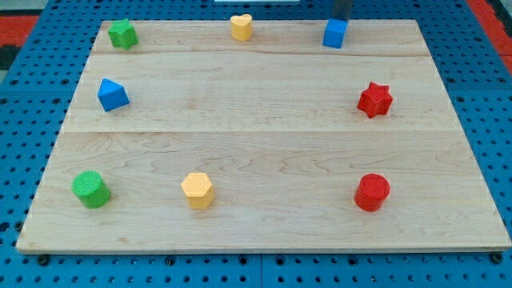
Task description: Move the blue cube above the red star
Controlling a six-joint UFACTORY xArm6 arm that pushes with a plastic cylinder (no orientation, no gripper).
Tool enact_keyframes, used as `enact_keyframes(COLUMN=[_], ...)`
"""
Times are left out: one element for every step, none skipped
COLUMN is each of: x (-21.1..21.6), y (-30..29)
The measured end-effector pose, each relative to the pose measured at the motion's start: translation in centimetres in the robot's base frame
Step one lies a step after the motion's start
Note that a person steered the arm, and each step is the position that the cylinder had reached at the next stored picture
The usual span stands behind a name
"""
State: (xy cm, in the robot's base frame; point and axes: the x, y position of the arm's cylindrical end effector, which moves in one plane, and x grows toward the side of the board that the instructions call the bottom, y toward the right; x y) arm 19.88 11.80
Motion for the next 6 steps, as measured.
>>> enact_keyframes(x=[5.8,6.4,3.5,2.7,9.2,12.9], y=[-1.7,-2.8,-2.8,-2.9,-0.2,1.4])
